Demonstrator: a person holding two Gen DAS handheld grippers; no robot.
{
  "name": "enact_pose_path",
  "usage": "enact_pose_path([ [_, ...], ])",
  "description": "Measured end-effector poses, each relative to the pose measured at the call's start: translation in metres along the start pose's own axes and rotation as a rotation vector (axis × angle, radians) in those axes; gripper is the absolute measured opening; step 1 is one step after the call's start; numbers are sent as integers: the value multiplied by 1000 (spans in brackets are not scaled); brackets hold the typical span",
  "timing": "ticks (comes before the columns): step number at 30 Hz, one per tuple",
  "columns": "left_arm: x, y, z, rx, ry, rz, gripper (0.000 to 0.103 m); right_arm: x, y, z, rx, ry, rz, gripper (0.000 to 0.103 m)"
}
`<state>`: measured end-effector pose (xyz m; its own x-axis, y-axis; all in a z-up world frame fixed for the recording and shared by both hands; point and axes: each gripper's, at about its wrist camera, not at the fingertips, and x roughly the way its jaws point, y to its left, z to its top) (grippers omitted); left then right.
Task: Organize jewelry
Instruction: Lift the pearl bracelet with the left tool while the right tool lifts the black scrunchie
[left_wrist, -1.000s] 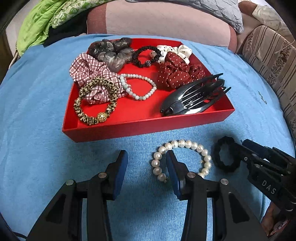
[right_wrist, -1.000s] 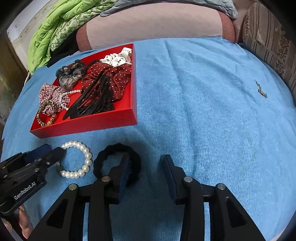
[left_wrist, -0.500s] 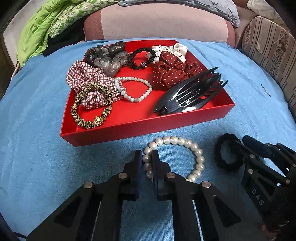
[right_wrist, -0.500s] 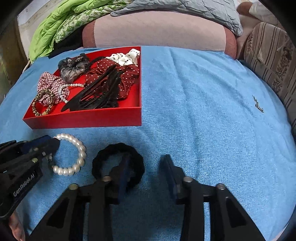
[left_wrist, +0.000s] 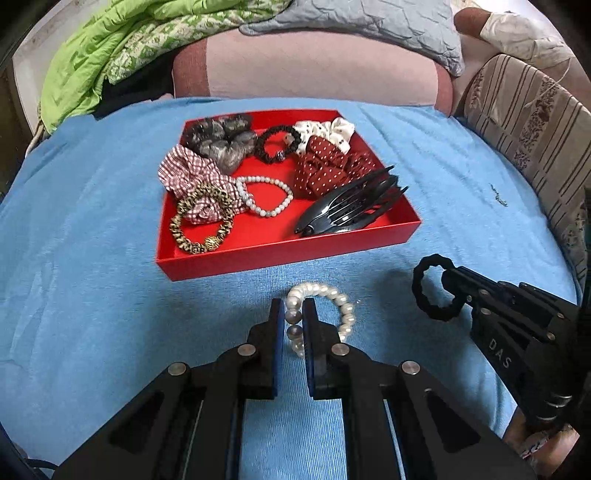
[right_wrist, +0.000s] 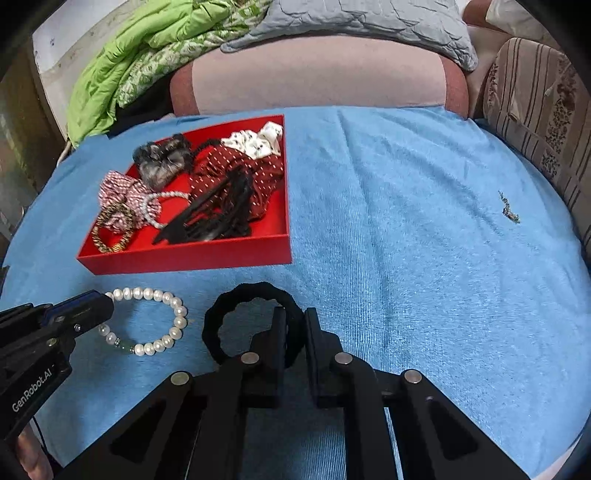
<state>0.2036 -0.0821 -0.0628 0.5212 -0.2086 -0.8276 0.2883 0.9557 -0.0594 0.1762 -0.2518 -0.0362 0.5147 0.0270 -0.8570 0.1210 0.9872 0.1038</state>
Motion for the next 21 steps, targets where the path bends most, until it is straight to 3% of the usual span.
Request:
enact_pose_path([
  [21,-93,9,-13,9,-143,67,9,-68,28,-4,-37,-89,56,11],
])
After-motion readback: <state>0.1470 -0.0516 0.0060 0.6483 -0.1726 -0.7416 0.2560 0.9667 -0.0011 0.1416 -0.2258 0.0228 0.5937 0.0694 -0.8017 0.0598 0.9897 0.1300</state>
